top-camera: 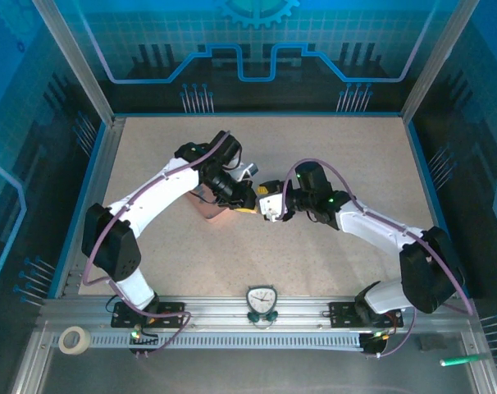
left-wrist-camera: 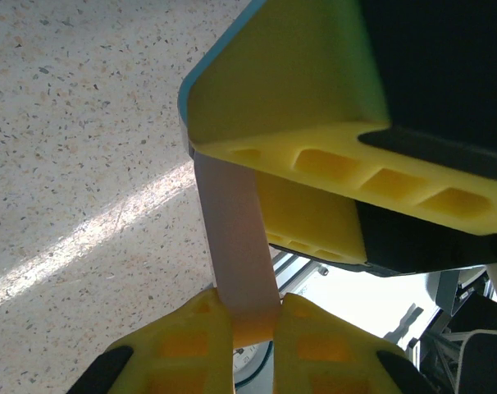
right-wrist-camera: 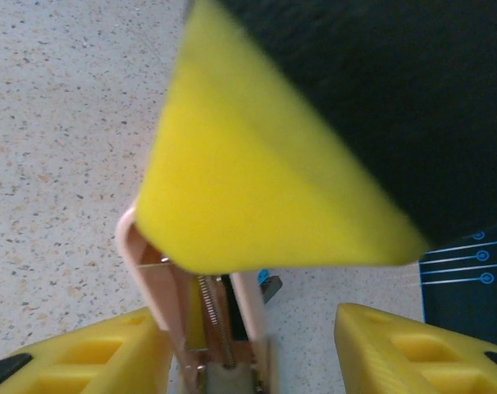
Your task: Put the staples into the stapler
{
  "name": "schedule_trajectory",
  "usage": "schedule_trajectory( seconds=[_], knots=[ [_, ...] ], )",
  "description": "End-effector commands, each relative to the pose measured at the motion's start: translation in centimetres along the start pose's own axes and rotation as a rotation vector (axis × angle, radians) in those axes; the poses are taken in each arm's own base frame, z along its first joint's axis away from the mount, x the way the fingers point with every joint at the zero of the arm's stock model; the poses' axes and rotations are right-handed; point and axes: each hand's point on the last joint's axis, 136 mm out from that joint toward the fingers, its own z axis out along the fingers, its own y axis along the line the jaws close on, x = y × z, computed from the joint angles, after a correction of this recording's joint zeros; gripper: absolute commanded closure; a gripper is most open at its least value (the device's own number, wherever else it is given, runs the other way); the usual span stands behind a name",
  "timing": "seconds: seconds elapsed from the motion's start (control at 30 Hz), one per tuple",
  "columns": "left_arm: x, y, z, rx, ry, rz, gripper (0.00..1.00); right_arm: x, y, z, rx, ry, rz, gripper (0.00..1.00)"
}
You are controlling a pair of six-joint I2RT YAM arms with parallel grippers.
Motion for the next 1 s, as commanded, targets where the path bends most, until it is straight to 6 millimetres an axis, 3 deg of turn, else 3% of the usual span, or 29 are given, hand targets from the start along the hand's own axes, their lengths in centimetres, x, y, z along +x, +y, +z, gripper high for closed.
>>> schedule_trajectory(
  seconds=[0.0, 0.2, 0.43, 0.57, 0.6, 0.67, 0.8, 0.97],
  knots=[
    [-0.1, -1.3, -0.3, 0.046, 0.011, 0.032, 1.0, -0.4, -0.5, 0.1, -0.012, -0.01, -0.023, 0.47],
    [-0.2, -1.5, -0.4, 0.05, 0.008, 0.039, 1.0, -0.2, -0.6, 0.4, -0.014, -0.007, -0.019, 0.57],
    [-0.3, -1.3, -0.6, 0.034, -0.001, 0.048, 1.0, -0.2, -0.4, 0.2, -0.017, -0.013, 0.008, 0.77],
    [-0.7, -0.9, -1.3, 0.005, -0.036, 0.063, 0.79, -0.2, -0.4, -0.4, 0.006, -0.011, 0.068, 0.86],
    [-1.0, -0.7, -1.7, -0.007, -0.056, 0.064, 0.7, 0.0, 0.5, -0.4, -0.001, -0.009, 0.122, 0.87],
    [-1.5, -0.2, -2.5, -0.022, -0.095, 0.064, 0.63, 0.4, 0.9, -0.6, 0.011, 0.006, 0.224, 0.88],
    [-2.8, 0.9, -4.0, -0.026, -0.2, 0.04, 0.48, 2.3, 0.3, -1.0, 0.122, 0.074, 0.535, 0.9],
    [-4.3, 2.1, -6.0, -0.029, -0.33, 0.008, 0.43, 5.6, -1.2, -0.9, 0.264, 0.206, 1.055, 0.92]
  ],
)
